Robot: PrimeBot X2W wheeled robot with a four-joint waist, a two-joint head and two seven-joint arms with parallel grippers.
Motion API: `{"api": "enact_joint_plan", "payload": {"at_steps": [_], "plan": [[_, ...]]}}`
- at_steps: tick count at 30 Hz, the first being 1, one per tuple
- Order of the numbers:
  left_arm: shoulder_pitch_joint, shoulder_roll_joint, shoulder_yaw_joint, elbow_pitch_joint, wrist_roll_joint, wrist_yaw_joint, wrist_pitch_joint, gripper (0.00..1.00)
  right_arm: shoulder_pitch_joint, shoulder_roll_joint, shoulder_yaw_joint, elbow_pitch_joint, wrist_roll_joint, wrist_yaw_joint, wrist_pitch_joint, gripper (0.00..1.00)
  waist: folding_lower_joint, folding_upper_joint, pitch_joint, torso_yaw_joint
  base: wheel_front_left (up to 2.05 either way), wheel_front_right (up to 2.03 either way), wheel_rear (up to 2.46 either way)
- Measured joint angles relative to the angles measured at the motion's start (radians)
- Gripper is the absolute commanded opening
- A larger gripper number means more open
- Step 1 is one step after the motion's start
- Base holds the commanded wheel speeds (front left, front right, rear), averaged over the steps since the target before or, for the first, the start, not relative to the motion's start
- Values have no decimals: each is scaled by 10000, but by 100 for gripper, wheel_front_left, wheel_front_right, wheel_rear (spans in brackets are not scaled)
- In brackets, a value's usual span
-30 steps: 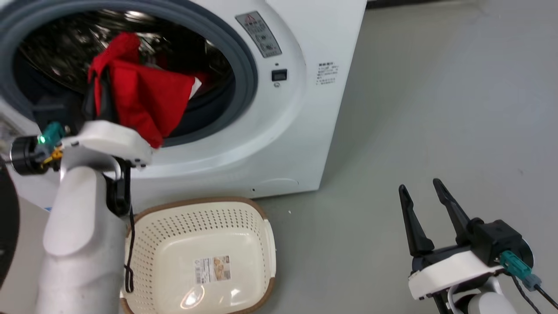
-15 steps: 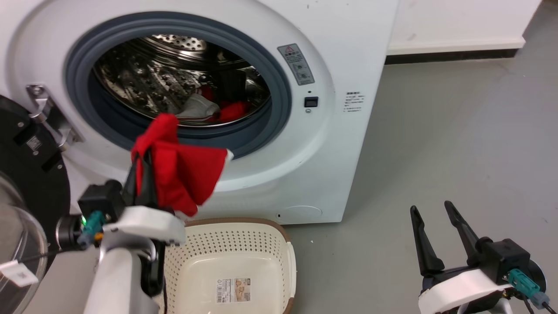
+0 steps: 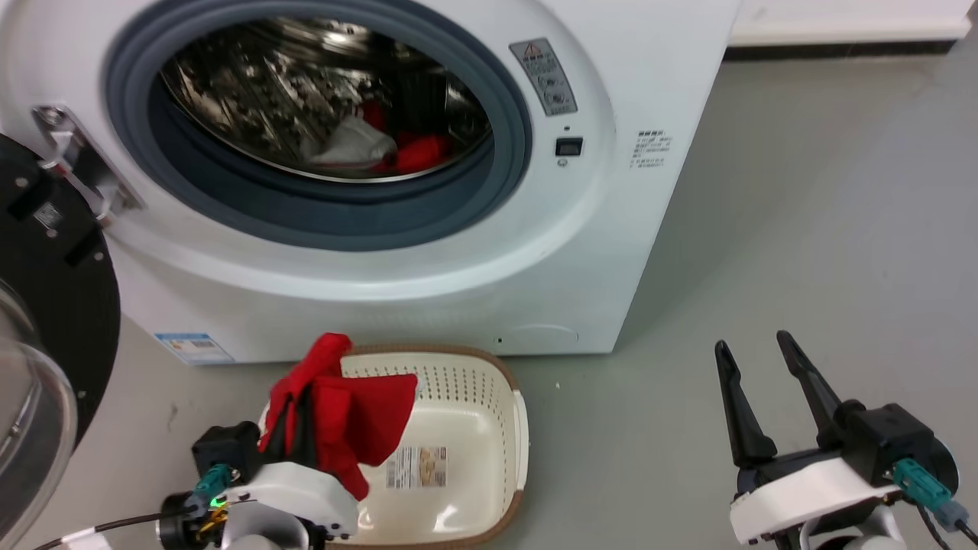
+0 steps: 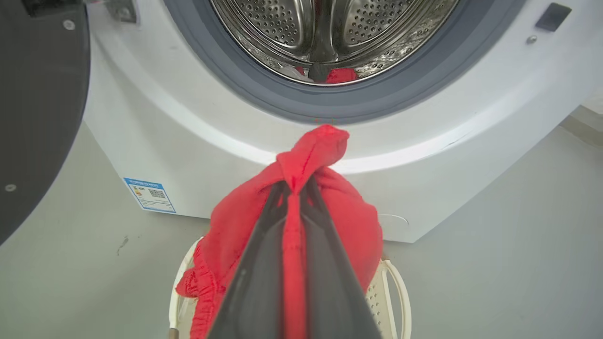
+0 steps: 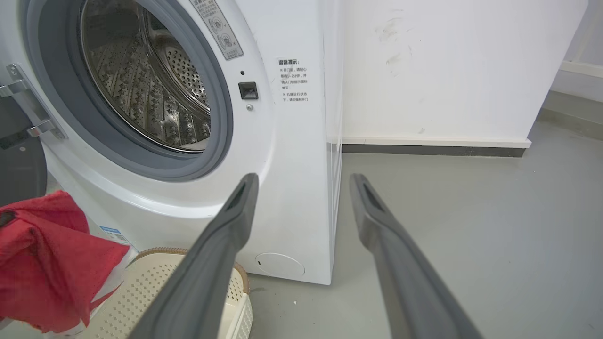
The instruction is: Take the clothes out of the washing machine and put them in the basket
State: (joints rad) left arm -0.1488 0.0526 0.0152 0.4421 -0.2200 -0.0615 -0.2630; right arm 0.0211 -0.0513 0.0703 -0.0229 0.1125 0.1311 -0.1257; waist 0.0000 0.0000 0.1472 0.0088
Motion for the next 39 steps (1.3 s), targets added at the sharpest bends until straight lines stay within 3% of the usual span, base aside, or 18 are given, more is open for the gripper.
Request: {"api": "enact_joint_plan", "payload": {"at_steps": [14, 24, 39], "plan": [[-2268, -10, -121, 2224, 290, -151, 2, 0, -1417, -2, 391, -265, -238, 0, -270, 100, 1, 0, 2904, -382, 0, 0, 0], [-4331, 357, -2, 4288, 673, -236, 0, 0, -2375, -6, 986, 52, 38, 0, -688, 100, 2, 0, 5047, -993, 0, 0, 0], [-5733, 1116, 349, 7446, 541, -81, 25, 0, -3049, -4, 1498, 458, 357, 0, -1133, 100, 2, 0, 6741, -2026, 0, 0, 0]]}}
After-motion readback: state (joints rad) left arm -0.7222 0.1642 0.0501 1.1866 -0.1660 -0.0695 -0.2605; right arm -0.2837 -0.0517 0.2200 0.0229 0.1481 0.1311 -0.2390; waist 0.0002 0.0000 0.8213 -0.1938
